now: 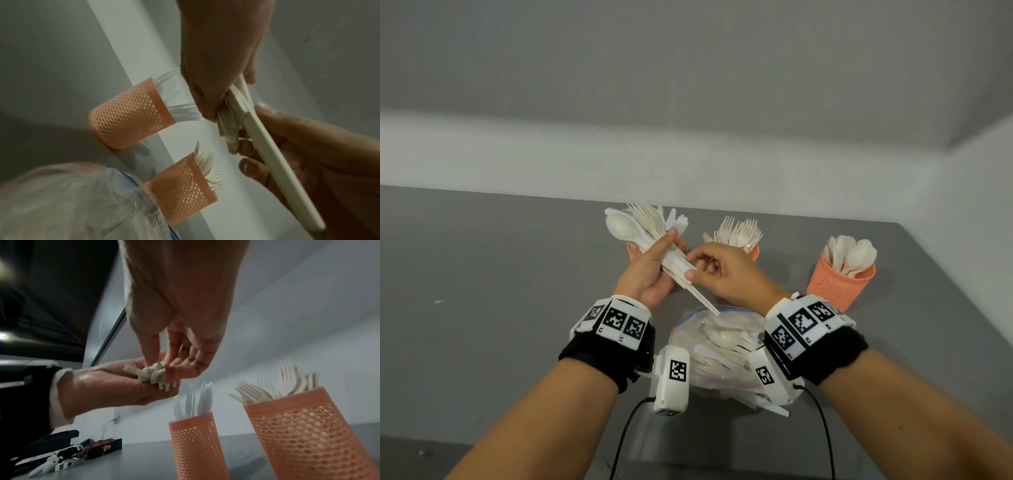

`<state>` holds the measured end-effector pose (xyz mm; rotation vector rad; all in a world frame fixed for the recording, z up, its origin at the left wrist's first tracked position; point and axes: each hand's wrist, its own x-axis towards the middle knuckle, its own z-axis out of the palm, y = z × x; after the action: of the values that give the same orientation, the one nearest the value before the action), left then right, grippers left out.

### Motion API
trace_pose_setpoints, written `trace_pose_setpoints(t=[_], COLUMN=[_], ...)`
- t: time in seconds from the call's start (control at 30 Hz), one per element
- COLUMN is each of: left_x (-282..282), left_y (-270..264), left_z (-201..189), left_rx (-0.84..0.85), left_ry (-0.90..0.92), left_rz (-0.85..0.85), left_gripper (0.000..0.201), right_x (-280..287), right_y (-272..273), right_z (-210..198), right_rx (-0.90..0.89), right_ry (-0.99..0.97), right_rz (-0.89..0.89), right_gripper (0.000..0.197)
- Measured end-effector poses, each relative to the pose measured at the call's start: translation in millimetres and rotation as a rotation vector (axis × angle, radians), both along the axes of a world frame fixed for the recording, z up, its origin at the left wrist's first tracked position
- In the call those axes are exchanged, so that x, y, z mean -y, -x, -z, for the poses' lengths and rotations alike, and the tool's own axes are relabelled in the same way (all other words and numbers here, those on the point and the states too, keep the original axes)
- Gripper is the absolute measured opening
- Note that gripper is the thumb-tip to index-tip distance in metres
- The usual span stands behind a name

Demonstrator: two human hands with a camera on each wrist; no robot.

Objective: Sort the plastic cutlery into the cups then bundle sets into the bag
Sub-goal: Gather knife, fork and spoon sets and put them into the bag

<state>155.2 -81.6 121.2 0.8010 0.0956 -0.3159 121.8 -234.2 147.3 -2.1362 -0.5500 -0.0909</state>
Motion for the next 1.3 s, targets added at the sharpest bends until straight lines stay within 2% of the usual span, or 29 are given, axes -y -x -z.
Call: trace_pose_setpoints(t=[0.07, 0.1, 0.13, 0.2, 0.23, 0.27, 0.43, 0.53, 0.57, 0.77, 0.83, 0.9, 1.03, 1.1, 1.2, 1.3], left_x=[-4.3, -4.9, -4.7, -2.5, -1.3, -0.6, -5.2, -7.8, -8.5, -18.2, -19.2, -15.2, -12.4, -20.7, -38.6, -55.3], left_y=[-2.5, -2.6, -1.3, 3.1, 5.8, 8.1, 11.4, 13.3, 13.3, 8.2, 6.6, 6.7, 7.9, 5.4, 2.2, -0.6], left_z=[0.8, -0.2, -2.0, -6.4, -8.5, -10.0, -10.6, -10.5, -11.1, -7.7, -3.7, -1.3, -2.7, -2.3, -2.0, -0.4], left_rx=[-0.024, -0.024, -0.018, -0.003, 0.001, 0.005, 0.019, 0.034, 0.034, 0.032, 0.025, 0.020, 0.068, 0.086, 0.027, -0.007], left_ry=[0.031, 0.039, 0.033, 0.033, 0.039, 0.050, 0.035, 0.027, 0.029, 0.028, 0.026, -0.004, -0.043, -0.012, 0.045, 0.045], left_rz=[-0.008, -0.010, -0.017, -0.044, -0.055, -0.068, -0.089, -0.097, -0.104, -0.196, -0.164, -0.131, -0.139, -0.171, -0.298, -0.391], left_gripper=[0.079, 0.077, 0.065, 0.025, 0.013, 0.012, 0.016, 0.035, 0.036, 0.018, 0.011, 0.009, 0.012, 0.008, 0.016, 0.020], right_x=[-2.0, -3.4, -4.2, -5.9, -6.9, -7.9, -4.6, 1.3, 4.3, 26.8, 22.0, 8.3, -14.5, -13.8, -3.0, 0.1], right_y=[2.0, 2.6, 2.3, 1.0, 1.1, 1.2, 2.8, -1.0, -3.7, -17.9, -19.5, -19.1, -17.9, -20.8, -28.8, -36.0], right_z=[-3.1, -3.7, -3.4, -1.5, -0.8, -0.7, -6.8, -9.7, -10.3, -8.8, -6.4, -3.8, -1.5, -2.7, -6.1, -9.9], right_rx=[0.054, 0.064, 0.036, -0.099, -0.150, -0.170, -0.238, -0.267, -0.285, -0.387, -0.404, -0.292, -0.087, -0.018, -0.036, -0.056], right_ry=[0.084, 0.102, 0.075, -0.033, -0.062, -0.058, -0.052, -0.005, -0.022, 0.057, 0.120, 0.205, 0.243, 0.355, 0.484, 0.468], right_rz=[-0.021, -0.019, -0.004, 0.029, 0.036, 0.038, 0.006, -0.005, -0.007, -0.019, -0.015, -0.029, -0.072, -0.081, -0.009, 0.099], right_gripper=[0.031, 0.033, 0.033, 0.030, 0.027, 0.024, 0.012, 0.011, 0.012, 0.018, 0.016, 0.007, 0.023, 0.021, 0.013, 0.007])
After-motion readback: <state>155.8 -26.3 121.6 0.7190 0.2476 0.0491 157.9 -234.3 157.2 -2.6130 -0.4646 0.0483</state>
